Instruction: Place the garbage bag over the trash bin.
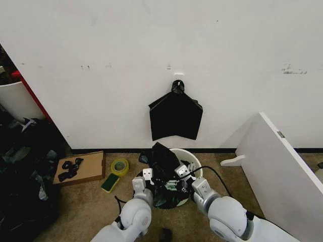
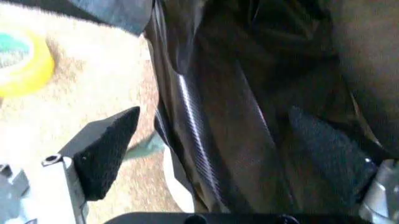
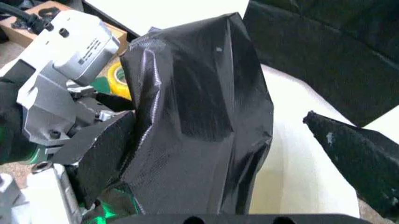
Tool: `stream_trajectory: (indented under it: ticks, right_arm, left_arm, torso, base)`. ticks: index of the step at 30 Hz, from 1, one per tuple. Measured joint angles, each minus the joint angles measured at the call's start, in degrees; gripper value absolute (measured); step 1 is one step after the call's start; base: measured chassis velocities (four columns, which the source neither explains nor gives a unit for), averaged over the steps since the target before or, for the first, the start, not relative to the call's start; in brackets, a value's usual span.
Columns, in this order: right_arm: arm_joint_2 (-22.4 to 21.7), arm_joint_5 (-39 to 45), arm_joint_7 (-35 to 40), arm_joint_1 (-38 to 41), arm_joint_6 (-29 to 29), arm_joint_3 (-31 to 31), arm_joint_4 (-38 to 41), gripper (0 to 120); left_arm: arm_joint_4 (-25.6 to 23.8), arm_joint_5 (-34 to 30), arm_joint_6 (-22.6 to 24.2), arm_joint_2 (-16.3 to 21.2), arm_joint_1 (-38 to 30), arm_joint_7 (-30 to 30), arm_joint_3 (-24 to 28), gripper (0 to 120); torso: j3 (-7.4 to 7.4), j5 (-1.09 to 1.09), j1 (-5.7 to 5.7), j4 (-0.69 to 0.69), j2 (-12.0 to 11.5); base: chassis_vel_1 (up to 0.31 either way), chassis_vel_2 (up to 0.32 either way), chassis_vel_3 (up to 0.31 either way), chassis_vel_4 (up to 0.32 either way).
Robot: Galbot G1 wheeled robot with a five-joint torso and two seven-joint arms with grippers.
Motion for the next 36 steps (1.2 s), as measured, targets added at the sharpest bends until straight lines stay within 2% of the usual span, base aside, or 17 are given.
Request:
stream_trajectory:
  ticks: [14,22,23,28,30,31,32,36]
  right_arm:
    - [0.57,2.06,1.07,0.18,-0.58,0.05,0.07,100]
    - [0.78,4.04,1.89,0.18,-0.87,0.70,0.26,100]
    - [0.78,4.04,1.89,0.18,-0.87,0.70,0.26,100]
    - [1.02,4.05,1.90,0.39,-0.77,0.72,0.01,100]
    - [1.04,4.05,1.90,0.42,-0.75,0.70,0.01,100]
    - [1.03,4.03,1.90,0.42,-0.73,0.69,0.04,100]
    - [1.03,4.03,1.90,0.42,-0.73,0.69,0.04,100]
    - [0.83,4.02,1.98,0.41,-0.64,0.79,0.32,100]
  left_arm:
    - [3.43,-7.30,3.47,-1.31,-4.47,-5.08,0.23,87]
    - [4.94,-10.14,4.26,-1.12,-6.90,-5.47,0.18,54]
    - [4.94,-10.14,4.26,-1.12,-6.90,-5.47,0.18,54]
    - [5.54,-10.37,4.76,-1.17,-7.55,-5.56,0.17,33]
    - [5.68,-10.37,4.78,-1.18,-7.57,-5.58,0.17,30]
    - [5.95,-10.35,4.77,-1.20,-7.57,-5.65,0.17,22]
    - [5.95,-10.35,4.77,-1.20,-7.57,-5.65,0.17,22]
    - [6.08,-10.31,4.58,-1.21,-7.31,-5.95,0.18,5]
  torso:
    - [0.00,0.00,0.00,0.00,0.00]
    - [0.00,0.00,0.00,0.00,0.00]
    - [0.00,0.00,0.00,0.00,0.00]
    - [0.00,0.00,0.00,0.00,0.00]
    - [0.00,0.00,0.00,0.00,0.00]
    - [0.00,0.00,0.00,0.00,0.00]
    - [0.00,0.00,0.00,0.00,0.00]
    - [0.00,0.00,0.00,0.00,0.00]
  base:
    - [0.000,0.000,0.000,0.000]
    - [0.000,0.000,0.000,0.000]
    - [0.000,0.000,0.000,0.000]
    - [0.000,0.000,0.000,0.000]
    - [0.000,0.000,0.000,0.000]
    - [0.000,0.000,0.000,0.000]
    - [0.000,0.000,0.000,0.000]
    - [0.000,0.000,0.000,0.000]
